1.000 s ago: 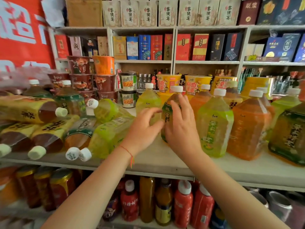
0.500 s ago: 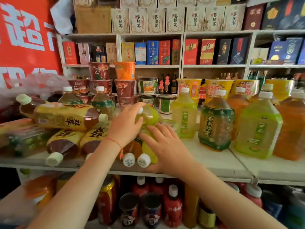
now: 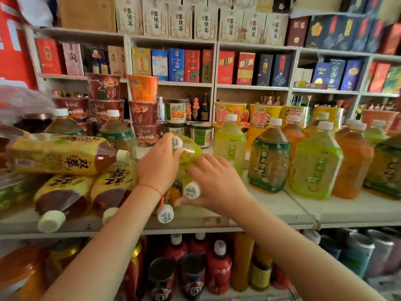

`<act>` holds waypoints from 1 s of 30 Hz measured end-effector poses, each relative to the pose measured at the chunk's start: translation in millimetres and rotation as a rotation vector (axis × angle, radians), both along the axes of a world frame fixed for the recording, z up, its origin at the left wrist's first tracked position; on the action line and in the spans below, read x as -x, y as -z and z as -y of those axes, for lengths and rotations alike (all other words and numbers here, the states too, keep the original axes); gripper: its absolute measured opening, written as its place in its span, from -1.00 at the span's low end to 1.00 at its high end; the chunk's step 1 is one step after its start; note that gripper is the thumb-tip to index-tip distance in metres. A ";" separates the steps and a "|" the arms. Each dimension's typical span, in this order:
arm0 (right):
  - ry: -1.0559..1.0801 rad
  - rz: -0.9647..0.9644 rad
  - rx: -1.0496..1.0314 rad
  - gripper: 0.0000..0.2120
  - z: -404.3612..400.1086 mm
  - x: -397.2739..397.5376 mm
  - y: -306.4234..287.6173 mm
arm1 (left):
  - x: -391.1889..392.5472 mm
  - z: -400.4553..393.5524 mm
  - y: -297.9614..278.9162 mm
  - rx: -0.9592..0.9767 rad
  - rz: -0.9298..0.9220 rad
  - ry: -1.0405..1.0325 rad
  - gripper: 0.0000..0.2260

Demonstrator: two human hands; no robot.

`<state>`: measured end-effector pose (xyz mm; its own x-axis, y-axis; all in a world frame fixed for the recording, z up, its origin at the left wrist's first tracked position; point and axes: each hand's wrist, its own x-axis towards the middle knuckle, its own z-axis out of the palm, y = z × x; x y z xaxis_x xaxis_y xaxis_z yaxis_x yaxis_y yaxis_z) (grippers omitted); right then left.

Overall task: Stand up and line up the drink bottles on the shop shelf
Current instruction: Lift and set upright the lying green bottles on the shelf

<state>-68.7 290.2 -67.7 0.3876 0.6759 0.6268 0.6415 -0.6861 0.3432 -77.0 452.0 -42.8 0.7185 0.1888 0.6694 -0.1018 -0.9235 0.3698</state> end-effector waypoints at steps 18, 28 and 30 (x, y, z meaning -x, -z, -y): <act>0.462 -0.010 -0.509 -0.30 13.6 -29.3 -31.6 | -3.1 11.1 -3.2 -0.001 0.028 -0.038 -0.69; 0.430 0.098 -0.443 -0.52 46.6 -53.7 -10.1 | -8.0 11.7 -3.8 -0.035 0.044 -0.020 -0.74; 0.346 0.157 -0.403 -0.50 42.1 -47.3 -4.5 | -10.9 12.7 -6.3 -0.055 0.047 0.019 -0.77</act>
